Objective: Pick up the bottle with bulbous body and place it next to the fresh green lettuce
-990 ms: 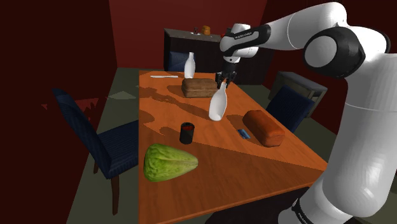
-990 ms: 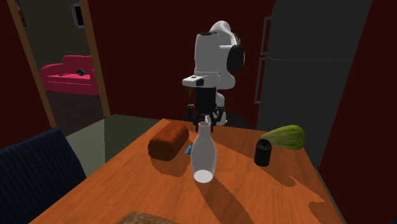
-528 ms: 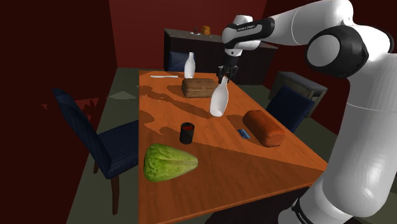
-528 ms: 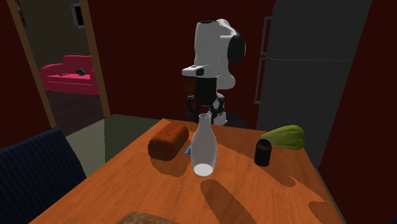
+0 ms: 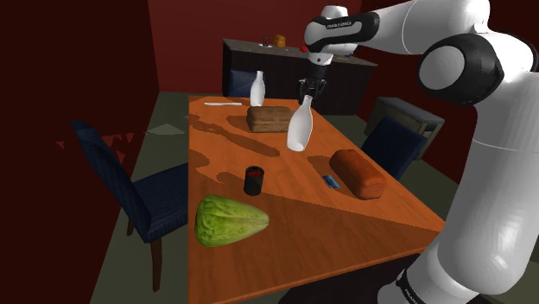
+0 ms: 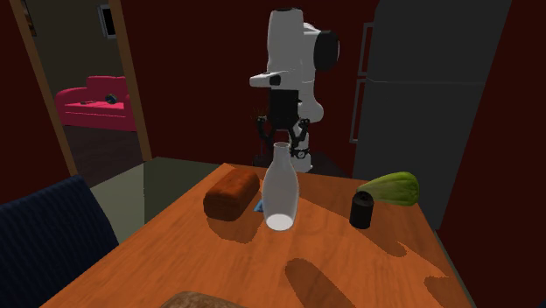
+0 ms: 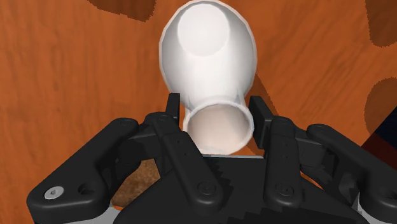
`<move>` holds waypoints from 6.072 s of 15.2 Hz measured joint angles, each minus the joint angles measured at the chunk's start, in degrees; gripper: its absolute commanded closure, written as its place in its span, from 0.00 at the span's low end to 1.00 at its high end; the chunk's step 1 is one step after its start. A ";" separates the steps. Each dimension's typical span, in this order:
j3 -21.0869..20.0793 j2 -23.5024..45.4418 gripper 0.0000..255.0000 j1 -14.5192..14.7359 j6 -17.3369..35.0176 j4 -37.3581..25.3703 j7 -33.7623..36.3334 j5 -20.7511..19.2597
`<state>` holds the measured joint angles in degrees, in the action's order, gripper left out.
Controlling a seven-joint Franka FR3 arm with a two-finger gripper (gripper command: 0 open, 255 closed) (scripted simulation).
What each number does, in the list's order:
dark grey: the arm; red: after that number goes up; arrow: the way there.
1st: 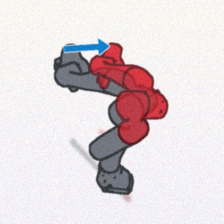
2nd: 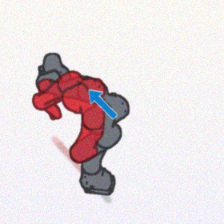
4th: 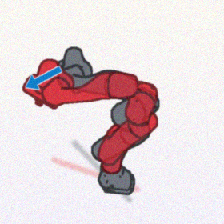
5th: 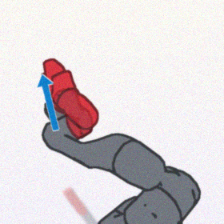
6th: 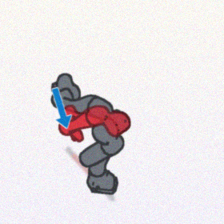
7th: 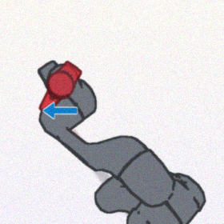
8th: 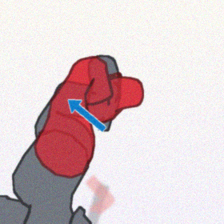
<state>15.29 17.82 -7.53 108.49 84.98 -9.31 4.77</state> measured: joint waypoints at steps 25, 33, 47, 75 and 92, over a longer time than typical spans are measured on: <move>0.15 5.18 1.00 -2.12 -21.98 -27.03 0.24 1.29; -1.93 -12.46 1.00 5.54 -18.84 -6.81 7.87 -4.33; -11.24 -32.95 1.00 12.65 -22.96 9.85 23.70 -8.36; -25.65 -48.53 1.00 19.01 -24.50 24.75 43.88 -3.85; -25.93 -53.03 1.00 19.68 -11.96 41.78 44.11 -3.04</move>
<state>-10.63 -35.21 12.15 96.53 126.76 34.80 1.73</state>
